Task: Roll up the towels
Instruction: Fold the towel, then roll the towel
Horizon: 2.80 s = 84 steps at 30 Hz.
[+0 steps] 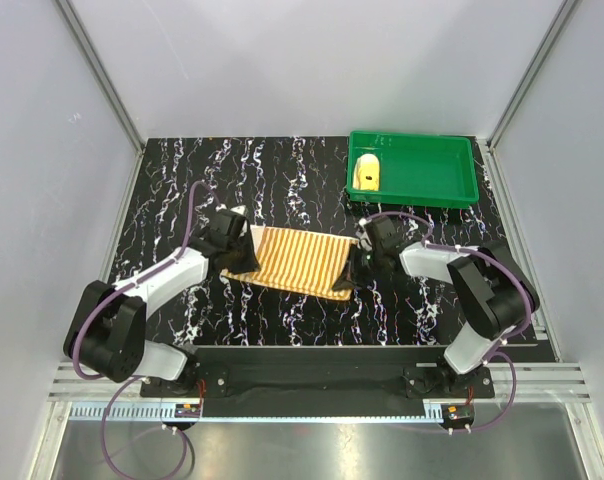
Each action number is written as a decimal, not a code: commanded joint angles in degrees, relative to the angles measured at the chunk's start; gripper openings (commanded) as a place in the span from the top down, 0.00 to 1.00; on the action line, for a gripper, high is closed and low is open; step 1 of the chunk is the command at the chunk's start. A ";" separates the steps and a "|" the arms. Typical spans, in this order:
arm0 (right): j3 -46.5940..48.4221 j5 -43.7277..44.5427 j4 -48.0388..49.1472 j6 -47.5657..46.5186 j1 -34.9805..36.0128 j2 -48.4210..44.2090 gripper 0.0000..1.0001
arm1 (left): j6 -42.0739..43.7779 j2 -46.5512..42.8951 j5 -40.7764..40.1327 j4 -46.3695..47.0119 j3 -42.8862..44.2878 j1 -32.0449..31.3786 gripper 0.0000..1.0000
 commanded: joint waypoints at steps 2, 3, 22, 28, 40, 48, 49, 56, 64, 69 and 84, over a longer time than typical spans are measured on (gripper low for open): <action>-5.10 3.70 0.36 0.16 0.07 0.12 1.00 | -3.31 -1.39 -9.20 -1.09 -2.40 0.30 0.95; -6.32 4.41 -0.17 0.16 -0.19 -0.05 1.00 | -3.76 -1.92 -9.91 -1.36 -2.93 0.39 0.94; 1.99 6.89 -19.39 -6.68 -1.60 -13.28 0.66 | -5.78 -5.23 -12.81 -5.75 -4.02 8.92 0.74; 9.04 13.28 -29.61 -8.46 -1.60 -20.61 0.35 | -4.38 -11.05 -20.43 -11.20 4.34 1.21 0.66; 14.23 49.85 -46.49 0.59 -6.34 -38.71 0.00 | -5.61 2.80 -38.02 -13.84 20.86 -36.14 0.47; 16.07 53.82 -46.58 -1.33 -7.84 -47.78 0.00 | -3.68 28.81 -41.03 -20.70 45.37 -47.68 0.46; 16.51 53.47 -46.93 -2.47 -7.75 -47.60 0.00 | -3.41 30.15 -39.81 -20.79 46.27 -48.30 0.45; 16.08 51.00 -48.96 -3.27 -7.84 -47.86 0.00 | -3.85 35.78 -37.69 -20.44 48.04 -49.79 0.41; 14.50 48.37 -47.55 -2.83 -7.84 -46.55 0.00 | -3.85 37.63 -38.30 -18.43 45.75 -51.38 0.40; 14.32 48.01 -47.20 -2.83 -7.84 -46.37 0.00 | -3.41 39.65 -37.69 -17.71 47.07 -51.64 0.39; 13.35 45.99 -47.20 -2.13 -7.93 -46.46 0.00 | -3.85 47.91 -39.27 -18.86 50.94 -51.38 0.43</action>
